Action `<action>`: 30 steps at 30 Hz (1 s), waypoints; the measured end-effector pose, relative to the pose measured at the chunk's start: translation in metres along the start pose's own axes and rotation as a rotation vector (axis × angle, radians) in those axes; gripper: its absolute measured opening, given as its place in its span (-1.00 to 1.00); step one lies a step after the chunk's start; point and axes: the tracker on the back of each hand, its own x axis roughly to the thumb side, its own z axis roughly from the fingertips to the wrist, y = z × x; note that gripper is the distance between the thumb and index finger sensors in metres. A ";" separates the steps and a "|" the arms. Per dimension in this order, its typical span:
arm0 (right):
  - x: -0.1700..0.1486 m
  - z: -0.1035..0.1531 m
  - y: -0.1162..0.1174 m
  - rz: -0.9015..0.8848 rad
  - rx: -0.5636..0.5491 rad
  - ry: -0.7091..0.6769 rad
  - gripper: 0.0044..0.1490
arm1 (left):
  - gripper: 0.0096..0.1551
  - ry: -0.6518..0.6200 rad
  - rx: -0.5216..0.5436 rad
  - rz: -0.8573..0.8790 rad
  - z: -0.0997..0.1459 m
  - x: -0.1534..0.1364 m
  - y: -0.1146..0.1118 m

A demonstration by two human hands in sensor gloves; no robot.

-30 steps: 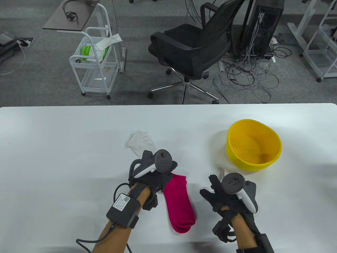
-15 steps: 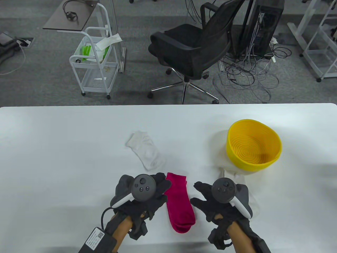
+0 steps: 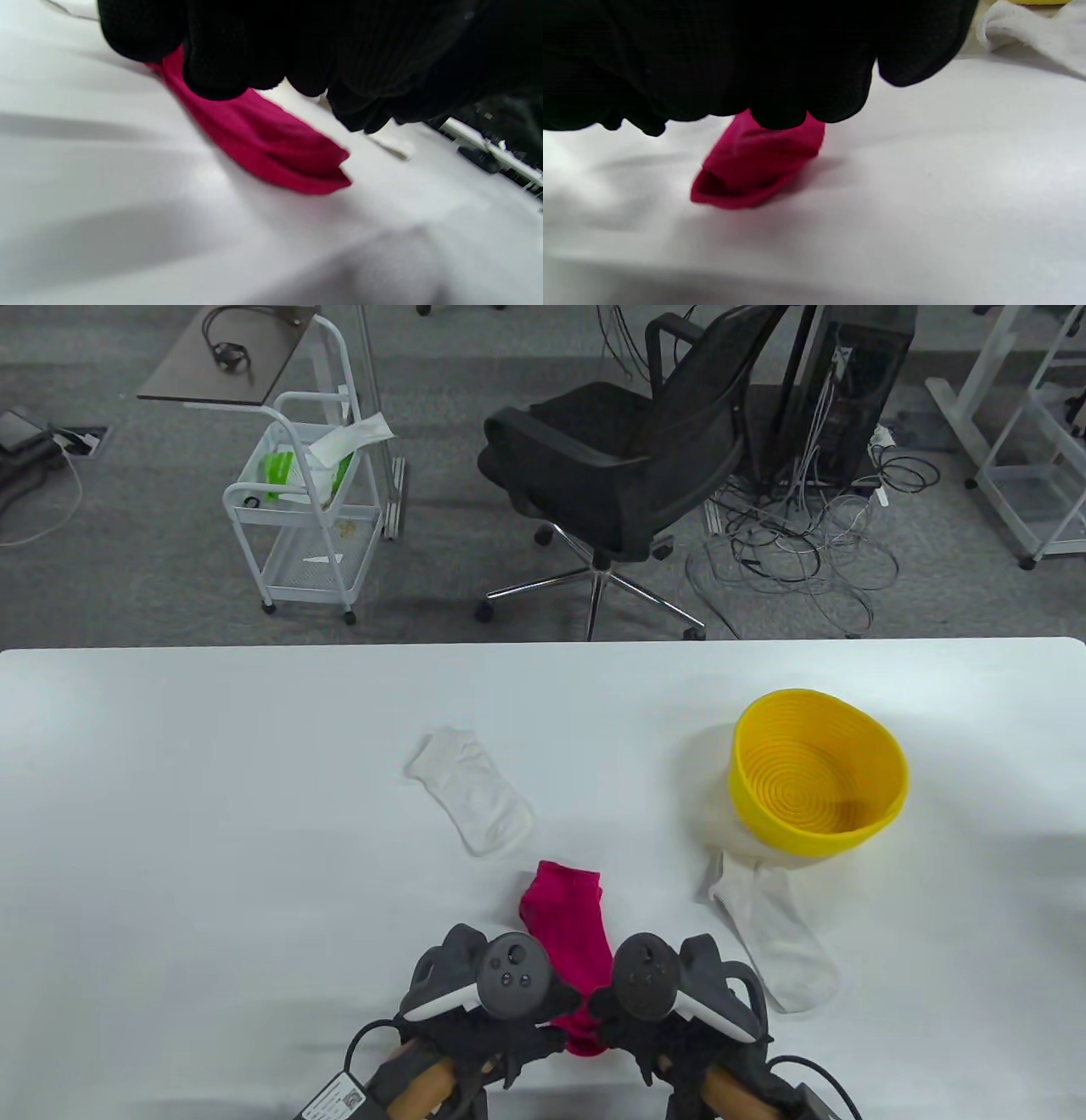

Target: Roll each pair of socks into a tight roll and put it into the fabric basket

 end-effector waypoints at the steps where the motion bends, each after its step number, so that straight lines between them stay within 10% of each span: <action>1: 0.000 0.000 0.001 0.010 -0.005 0.006 -0.42 | -0.37 0.000 -0.003 -0.003 -0.001 0.000 -0.003; 30: -0.005 -0.020 0.026 0.034 -0.046 0.076 -0.50 | -0.56 0.085 0.061 -0.017 -0.019 -0.007 -0.032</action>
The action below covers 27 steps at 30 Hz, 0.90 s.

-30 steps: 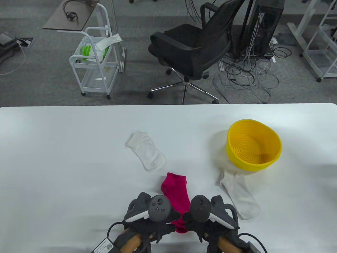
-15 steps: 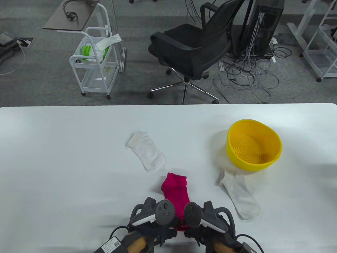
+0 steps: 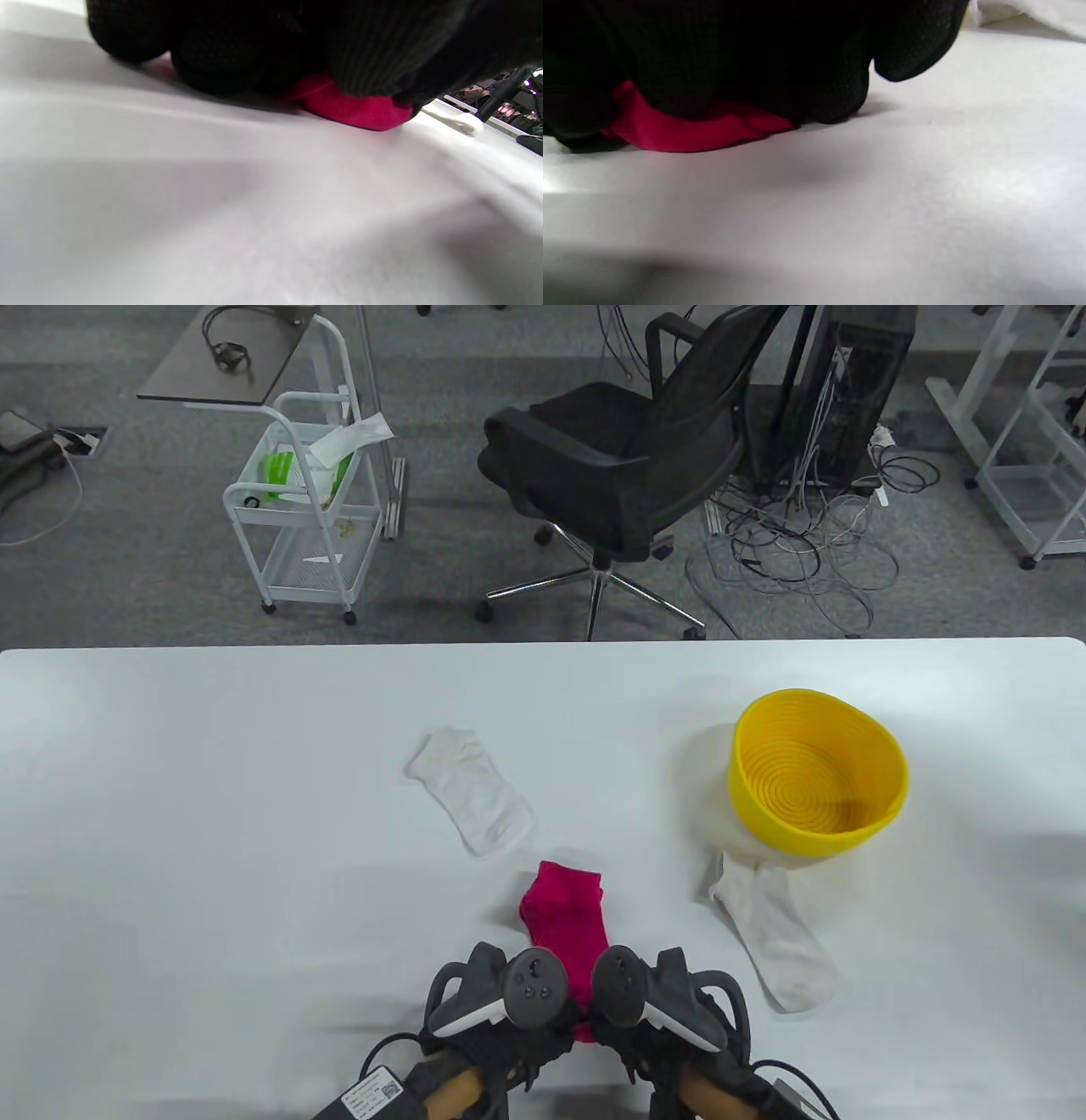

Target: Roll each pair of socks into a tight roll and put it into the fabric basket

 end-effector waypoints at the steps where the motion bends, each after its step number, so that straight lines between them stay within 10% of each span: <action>1: -0.002 0.002 -0.005 -0.029 -0.019 -0.007 -0.48 | -0.56 0.004 0.003 -0.005 0.000 0.001 0.000; 6: -0.002 0.023 -0.028 -0.067 -0.136 -0.144 -0.50 | -0.58 0.011 0.006 0.026 -0.001 -0.002 0.000; 19: 0.007 0.009 0.005 0.105 0.031 -0.103 -0.34 | -0.54 0.042 -0.007 0.080 0.000 -0.004 0.000; 27: 0.013 0.001 0.012 0.129 -0.055 -0.081 -0.37 | -0.45 0.082 0.012 0.285 0.018 -0.028 0.022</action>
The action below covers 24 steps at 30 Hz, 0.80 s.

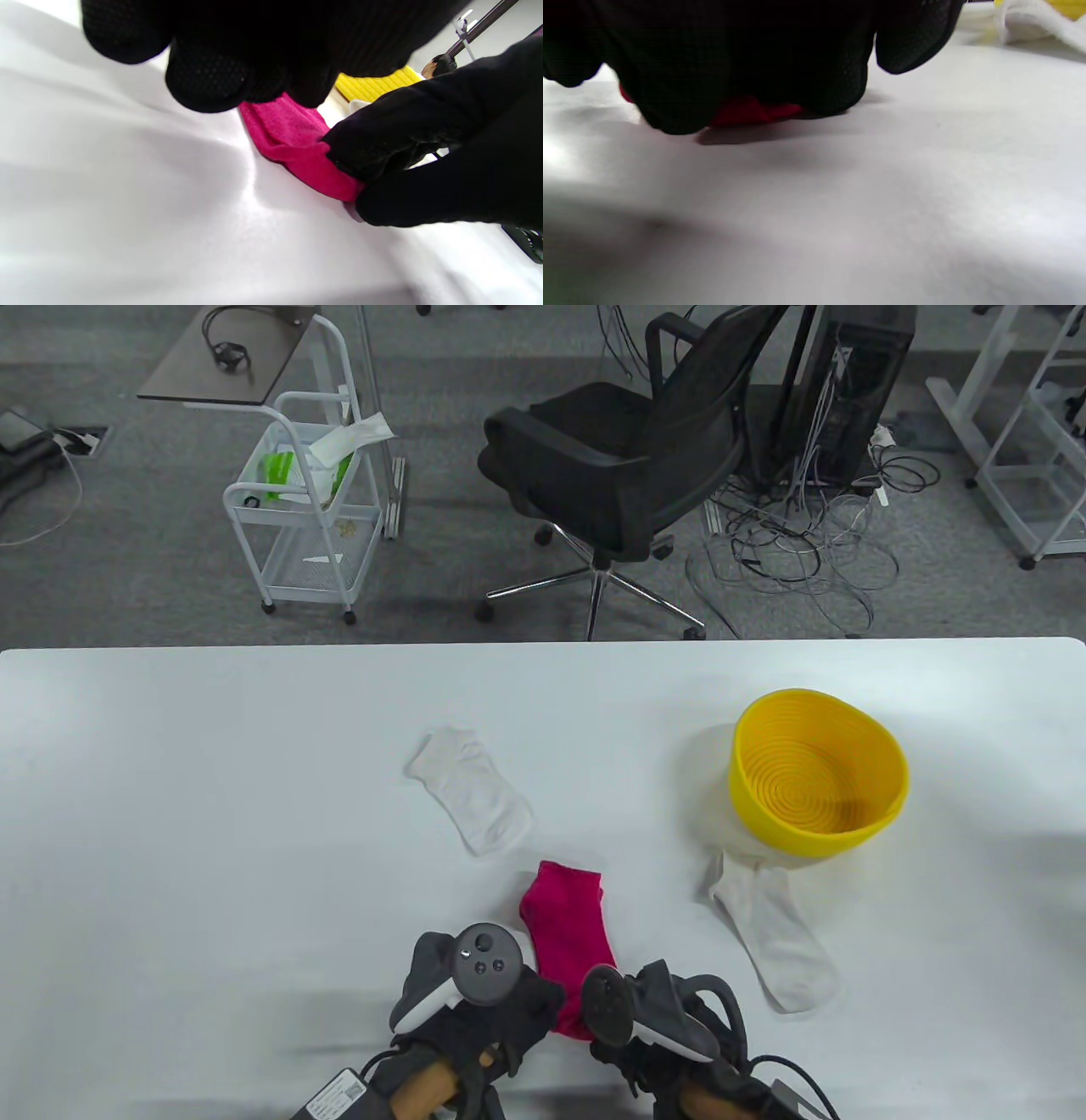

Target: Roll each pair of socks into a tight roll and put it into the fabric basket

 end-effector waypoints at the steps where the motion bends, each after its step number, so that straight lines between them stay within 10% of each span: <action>1: 0.001 -0.001 0.000 0.002 -0.033 -0.003 -0.41 | -0.43 -0.002 0.010 0.007 -0.001 0.000 -0.001; 24: -0.003 -0.010 0.001 -0.089 -0.005 0.060 -0.51 | -0.54 -0.032 0.125 -0.277 -0.017 0.021 -0.028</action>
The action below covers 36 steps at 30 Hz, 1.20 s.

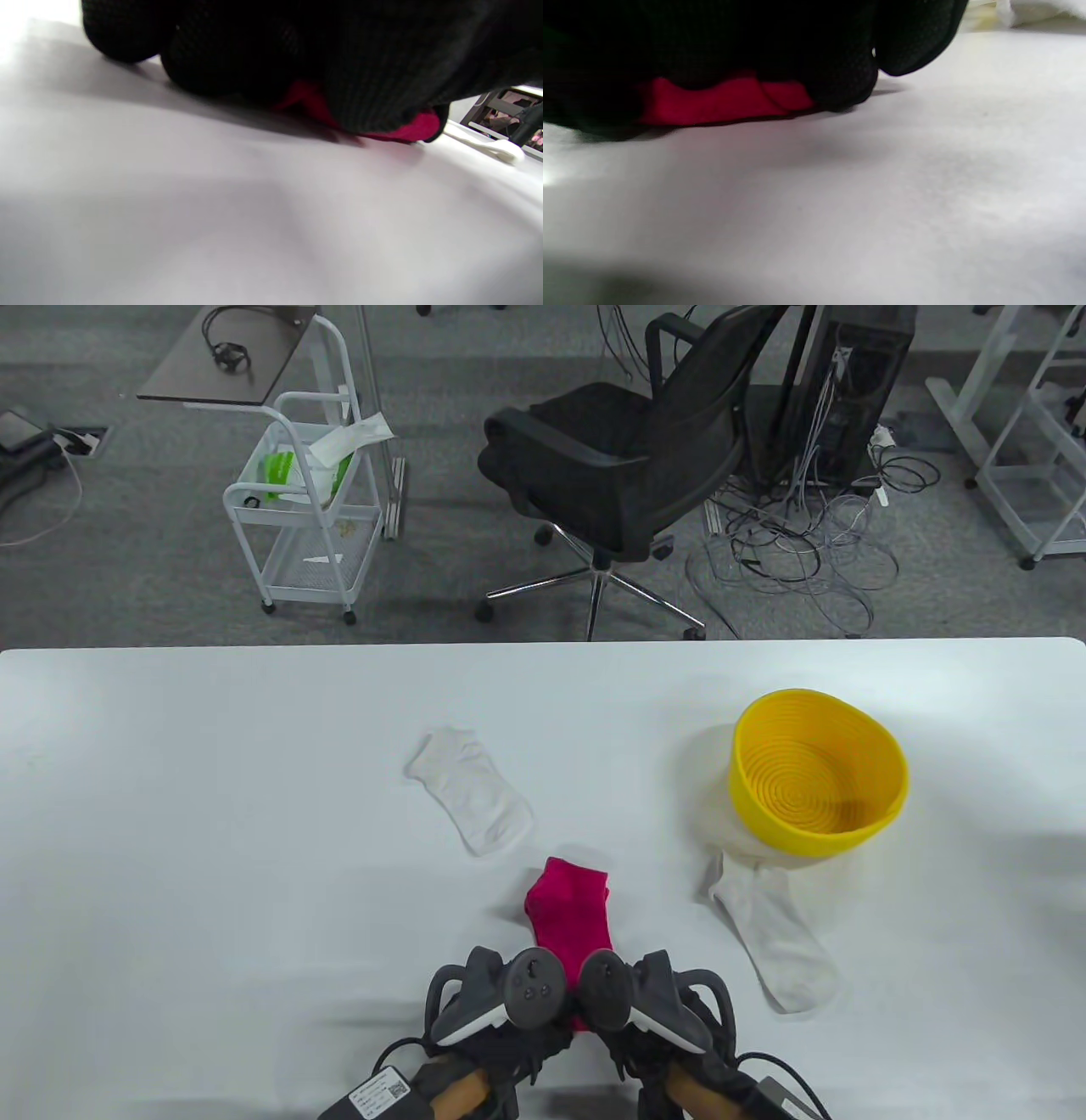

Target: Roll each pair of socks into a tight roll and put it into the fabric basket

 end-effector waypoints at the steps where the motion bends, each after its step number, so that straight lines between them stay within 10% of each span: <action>1: 0.000 0.000 0.000 0.000 -0.002 0.001 -0.51 | -0.55 0.003 -0.004 -0.003 0.000 0.001 0.000; 11: -0.015 0.007 -0.029 -0.151 -0.075 -0.043 -0.51 | -0.59 0.026 -0.002 0.027 -0.001 -0.003 0.001; 16: -0.009 0.006 -0.013 -0.028 0.056 -0.071 -0.44 | -0.60 0.026 0.010 0.021 0.001 -0.001 0.001; 36: -0.003 -0.001 -0.001 0.008 -0.015 0.009 -0.52 | -0.44 0.025 0.009 0.009 0.000 -0.005 0.004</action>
